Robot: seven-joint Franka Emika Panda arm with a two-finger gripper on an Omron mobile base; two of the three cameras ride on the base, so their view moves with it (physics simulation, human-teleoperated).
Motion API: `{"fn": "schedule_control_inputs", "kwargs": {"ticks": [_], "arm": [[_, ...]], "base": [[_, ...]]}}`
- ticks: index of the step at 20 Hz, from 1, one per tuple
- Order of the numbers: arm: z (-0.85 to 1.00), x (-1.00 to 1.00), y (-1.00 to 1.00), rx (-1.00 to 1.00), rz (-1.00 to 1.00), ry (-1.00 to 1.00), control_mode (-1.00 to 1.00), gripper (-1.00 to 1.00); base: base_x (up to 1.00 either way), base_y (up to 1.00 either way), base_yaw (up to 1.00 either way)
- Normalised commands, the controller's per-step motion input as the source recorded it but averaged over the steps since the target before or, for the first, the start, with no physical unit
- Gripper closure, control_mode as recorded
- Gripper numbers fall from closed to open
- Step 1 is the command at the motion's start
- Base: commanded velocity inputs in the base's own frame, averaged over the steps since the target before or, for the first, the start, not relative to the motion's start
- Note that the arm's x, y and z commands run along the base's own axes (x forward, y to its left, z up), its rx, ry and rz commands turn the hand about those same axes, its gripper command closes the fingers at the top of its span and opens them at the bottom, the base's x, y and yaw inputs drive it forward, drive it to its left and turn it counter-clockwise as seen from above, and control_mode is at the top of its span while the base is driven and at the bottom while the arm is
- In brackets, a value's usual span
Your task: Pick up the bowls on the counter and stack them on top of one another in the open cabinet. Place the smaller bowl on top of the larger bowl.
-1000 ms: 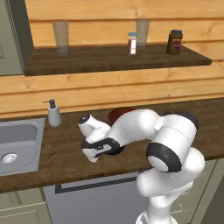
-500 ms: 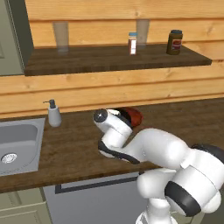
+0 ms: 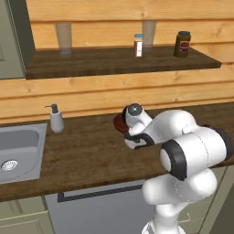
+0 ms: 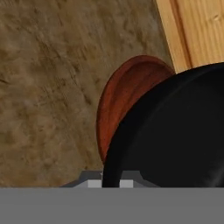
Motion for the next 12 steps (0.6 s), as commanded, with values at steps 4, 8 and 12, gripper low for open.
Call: {"fn": "schedule_control_inputs", "kwargs": {"ticks": [4, 8, 12], "arm": [[-0.03, 0.91, -0.09, 0.00, 0.03, 0.04, -1.00, 1.00], [-0.31, 0.70, -0.04, 0.00, 0.10, 0.04, -1.00, 1.00], [-0.41, 0.31, -0.06, 0.00, 0.09, 0.01, -1.00, 1.00]], "base": [[0.00, 0.00, 0.00], [0.00, 0.00, 0.00], [0.00, 0.00, 0.00]]}}
